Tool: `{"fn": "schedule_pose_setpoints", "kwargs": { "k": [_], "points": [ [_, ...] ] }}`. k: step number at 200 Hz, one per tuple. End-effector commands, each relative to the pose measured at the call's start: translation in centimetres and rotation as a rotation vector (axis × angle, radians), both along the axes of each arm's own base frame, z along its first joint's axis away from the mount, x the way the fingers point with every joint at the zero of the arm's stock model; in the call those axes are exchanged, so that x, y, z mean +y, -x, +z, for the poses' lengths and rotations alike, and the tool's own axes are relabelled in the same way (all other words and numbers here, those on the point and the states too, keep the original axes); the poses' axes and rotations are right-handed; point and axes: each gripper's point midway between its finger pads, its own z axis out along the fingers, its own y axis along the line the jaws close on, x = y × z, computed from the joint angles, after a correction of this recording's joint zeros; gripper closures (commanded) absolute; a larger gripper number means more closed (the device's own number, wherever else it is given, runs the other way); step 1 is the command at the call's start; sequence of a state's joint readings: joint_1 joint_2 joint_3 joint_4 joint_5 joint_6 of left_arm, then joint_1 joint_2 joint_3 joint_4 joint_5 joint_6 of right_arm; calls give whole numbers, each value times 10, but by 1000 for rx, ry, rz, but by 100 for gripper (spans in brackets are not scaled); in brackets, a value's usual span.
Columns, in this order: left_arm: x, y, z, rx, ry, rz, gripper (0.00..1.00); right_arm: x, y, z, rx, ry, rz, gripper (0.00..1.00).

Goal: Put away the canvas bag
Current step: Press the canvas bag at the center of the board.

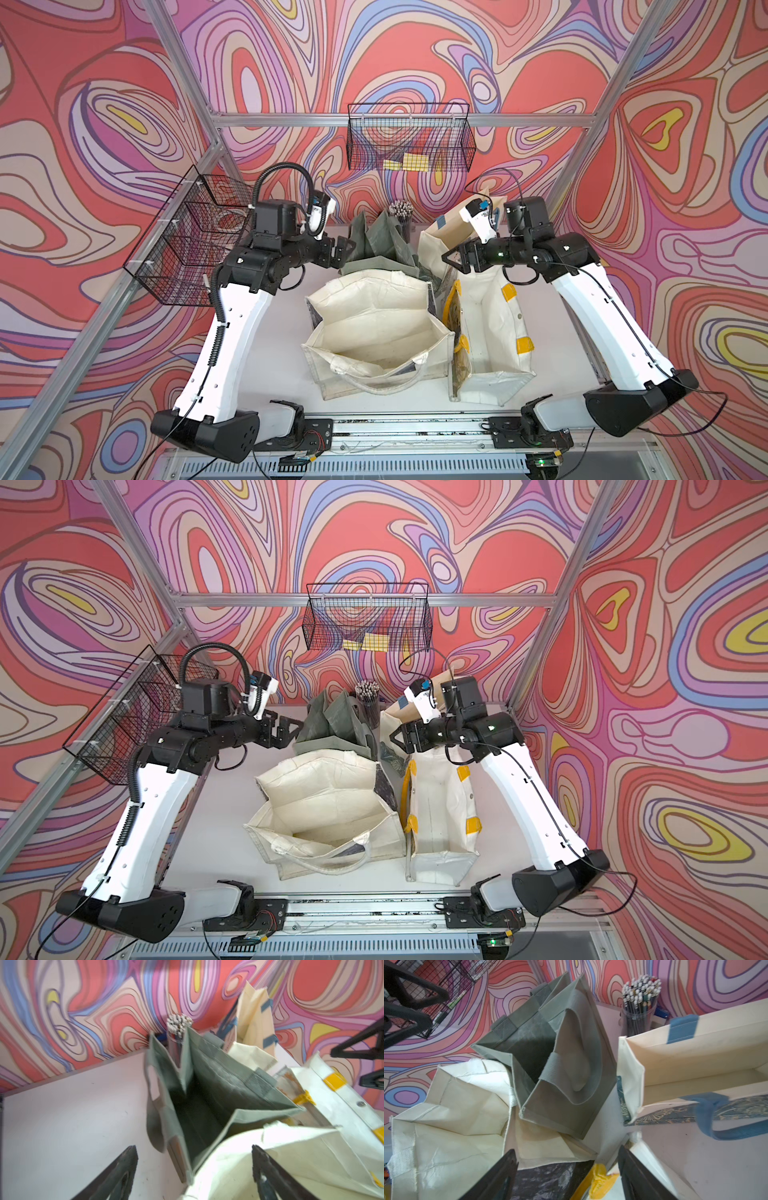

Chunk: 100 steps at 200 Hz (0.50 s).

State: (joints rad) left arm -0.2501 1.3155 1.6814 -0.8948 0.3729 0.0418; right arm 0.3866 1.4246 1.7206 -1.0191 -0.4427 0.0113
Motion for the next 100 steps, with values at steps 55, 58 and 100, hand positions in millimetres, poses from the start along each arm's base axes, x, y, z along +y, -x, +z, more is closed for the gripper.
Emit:
{"fn": "schedule_pose_setpoints", "kwargs": {
  "k": [55, 58, 100],
  "points": [
    [-49, 109, 0, 146, -146, -270, 18, 41, 23, -9, 58, -22, 101, 26],
    [-50, 112, 1, 155, -140, -280, 18, 42, 24, -8, 57, -24, 104, 26],
    [-72, 162, -5, 236, -173, -396, 21, 48, 26, -17, 56, -18, 131, 27]
  ]
}}
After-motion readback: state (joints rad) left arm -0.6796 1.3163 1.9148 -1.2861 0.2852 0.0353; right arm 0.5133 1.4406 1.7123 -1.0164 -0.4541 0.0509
